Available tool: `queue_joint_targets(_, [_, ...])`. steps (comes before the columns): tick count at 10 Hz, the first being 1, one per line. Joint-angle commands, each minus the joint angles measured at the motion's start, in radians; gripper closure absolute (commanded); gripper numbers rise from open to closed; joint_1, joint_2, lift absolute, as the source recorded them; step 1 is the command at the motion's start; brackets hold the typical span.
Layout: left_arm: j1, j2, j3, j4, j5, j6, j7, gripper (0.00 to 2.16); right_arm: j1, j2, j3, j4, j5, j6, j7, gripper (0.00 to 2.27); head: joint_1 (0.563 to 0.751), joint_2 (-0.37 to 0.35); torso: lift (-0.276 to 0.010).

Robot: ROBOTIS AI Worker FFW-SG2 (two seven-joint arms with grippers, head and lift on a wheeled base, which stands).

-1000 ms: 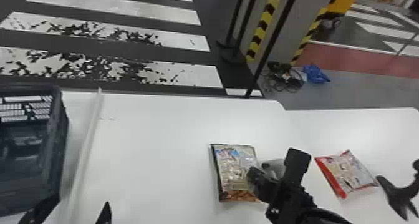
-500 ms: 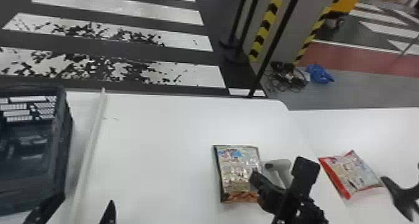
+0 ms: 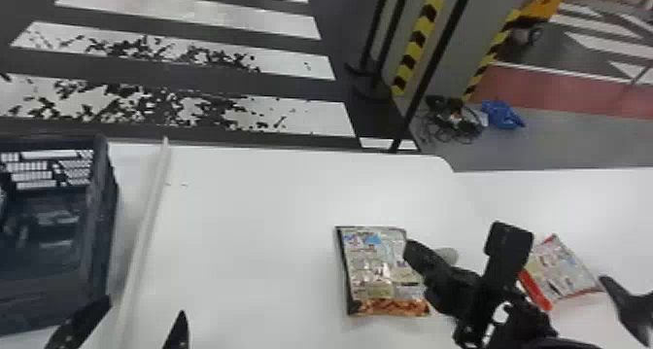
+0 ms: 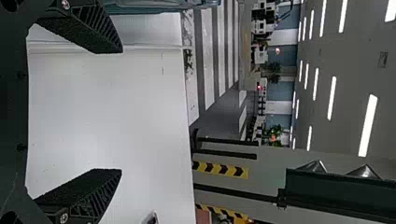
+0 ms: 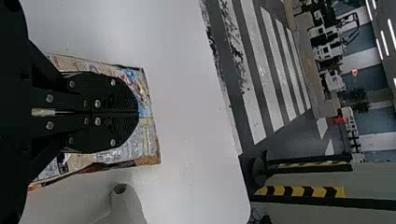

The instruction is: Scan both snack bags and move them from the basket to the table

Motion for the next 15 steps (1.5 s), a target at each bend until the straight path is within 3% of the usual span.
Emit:
queue_joint_targets(1, [-0.005, 0.002, 0.0, 0.01, 0.001, -0.007, 0.0, 0.08, 0.0, -0.005, -0.038, 0.003, 0.076, -0.013, 0.069, 0.23, 0.695, -0.29, -0.098])
queue_joint_targets(2, [-0.014, 0.003, 0.001, 0.025, 0.006, -0.016, -0.002, 0.08, 0.011, -0.01, -0.058, 0.009, 0.136, -0.05, 0.098, 0.03, 0.695, -0.3, -0.098])
queue_joint_targets(4, [-0.033, 0.006, 0.003, 0.063, 0.026, -0.035, -0.008, 0.08, 0.02, -0.033, -0.098, 0.04, 0.204, -0.087, 0.144, 0.04, 0.695, -0.35, -0.098])
queue_joint_targets(6, [-0.045, 0.016, 0.014, 0.088, 0.054, -0.047, -0.017, 0.08, 0.018, -0.06, -0.112, 0.146, 0.227, -0.136, 0.184, 0.04, 0.695, -0.35, -0.098])
queue_joint_targets(9, [-0.051, 0.025, 0.04, 0.103, 0.075, -0.044, -0.025, 0.08, -0.008, -0.067, -0.112, 0.296, 0.224, -0.244, 0.222, 0.06, 0.695, -0.35, -0.098])
queue_joint_targets(15, [-0.062, 0.02, 0.04, 0.119, 0.077, -0.023, -0.025, 0.08, -0.126, -0.165, -0.118, 0.566, 0.202, -0.379, 0.266, 0.08, 0.695, -0.35, -0.098])
